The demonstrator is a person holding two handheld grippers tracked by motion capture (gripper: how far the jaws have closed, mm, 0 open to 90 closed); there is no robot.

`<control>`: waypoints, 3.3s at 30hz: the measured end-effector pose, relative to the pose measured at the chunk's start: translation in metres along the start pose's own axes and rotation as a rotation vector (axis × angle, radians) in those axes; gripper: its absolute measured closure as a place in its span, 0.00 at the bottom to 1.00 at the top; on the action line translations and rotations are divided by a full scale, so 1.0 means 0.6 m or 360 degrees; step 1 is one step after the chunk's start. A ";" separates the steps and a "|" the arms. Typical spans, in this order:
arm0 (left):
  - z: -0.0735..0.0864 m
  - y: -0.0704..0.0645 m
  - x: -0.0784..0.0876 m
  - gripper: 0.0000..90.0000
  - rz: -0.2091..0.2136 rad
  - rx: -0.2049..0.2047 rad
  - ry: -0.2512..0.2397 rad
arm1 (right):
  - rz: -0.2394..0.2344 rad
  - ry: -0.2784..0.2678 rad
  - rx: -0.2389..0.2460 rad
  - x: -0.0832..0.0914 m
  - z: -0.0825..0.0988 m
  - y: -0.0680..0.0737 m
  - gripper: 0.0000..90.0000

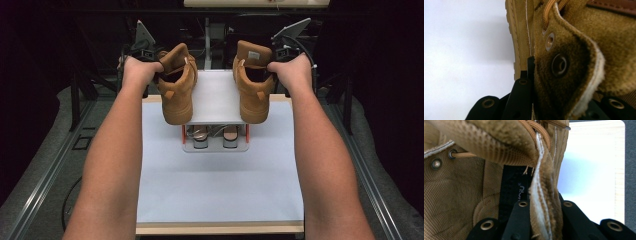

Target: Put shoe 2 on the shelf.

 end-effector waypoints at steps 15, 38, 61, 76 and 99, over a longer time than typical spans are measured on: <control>0.010 -0.050 -0.025 0.95 0.0011 -0.0012 0.0009 | -0.0041 0.0027 -0.0007 -0.020 0.008 0.048 0.95; 0.008 -0.072 -0.054 0.94 0.0044 0.0016 -0.0019 | -0.0114 0.0067 -0.0083 -0.047 0.003 0.050 0.95; 0.002 -0.094 -0.053 0.82 0.0004 -0.0093 -0.0091 | -0.0057 -0.0007 0.0101 -0.052 -0.004 0.076 0.80; 0.001 -0.085 -0.048 0.56 0.0042 -0.0145 -0.0142 | -0.0102 -0.0013 0.0084 -0.047 -0.006 0.069 0.59; 0.000 -0.090 -0.025 0.46 0.0040 -0.0210 -0.0205 | -0.0117 -0.0087 0.0139 -0.028 -0.003 0.075 0.54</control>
Point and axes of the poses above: each handheld gripper's, and its own axes: x roughly backward along the jaws, z roughly out of its underside, y roughly to its left, the point moved 3 cm from there along -x, roughly forward along the jaws, and after that the axes turned 13 degrees about -y, right-handed, at the moved point
